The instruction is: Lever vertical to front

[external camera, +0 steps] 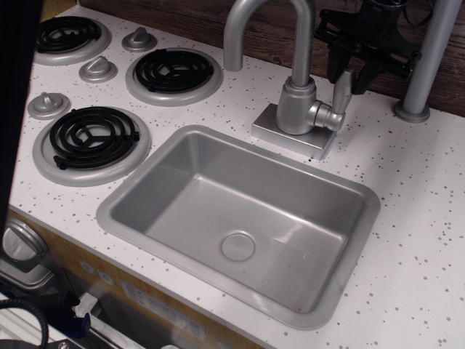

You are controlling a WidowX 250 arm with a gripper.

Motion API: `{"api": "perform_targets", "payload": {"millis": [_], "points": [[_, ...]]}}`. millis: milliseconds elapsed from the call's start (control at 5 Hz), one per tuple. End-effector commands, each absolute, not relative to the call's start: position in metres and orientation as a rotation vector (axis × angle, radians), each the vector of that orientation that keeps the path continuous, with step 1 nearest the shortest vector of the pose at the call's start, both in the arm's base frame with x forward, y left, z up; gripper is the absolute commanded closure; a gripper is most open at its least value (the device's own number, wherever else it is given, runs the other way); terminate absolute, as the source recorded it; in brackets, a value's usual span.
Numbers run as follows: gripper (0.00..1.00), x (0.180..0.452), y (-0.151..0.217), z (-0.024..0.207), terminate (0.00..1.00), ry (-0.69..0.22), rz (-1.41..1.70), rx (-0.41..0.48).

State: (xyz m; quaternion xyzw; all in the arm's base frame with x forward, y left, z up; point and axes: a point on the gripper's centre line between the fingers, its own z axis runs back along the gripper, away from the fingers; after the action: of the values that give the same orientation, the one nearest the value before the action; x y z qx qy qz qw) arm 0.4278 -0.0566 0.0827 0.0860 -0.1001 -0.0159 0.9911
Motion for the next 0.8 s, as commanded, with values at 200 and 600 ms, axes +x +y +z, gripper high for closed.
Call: {"api": "perform_targets", "payload": {"millis": [200,600], "points": [[1.00,0.388,-0.061,0.115,0.00,-0.148,0.071,0.198],[1.00,0.377,-0.057,0.090,0.00,-0.078,0.093,0.127]]}}
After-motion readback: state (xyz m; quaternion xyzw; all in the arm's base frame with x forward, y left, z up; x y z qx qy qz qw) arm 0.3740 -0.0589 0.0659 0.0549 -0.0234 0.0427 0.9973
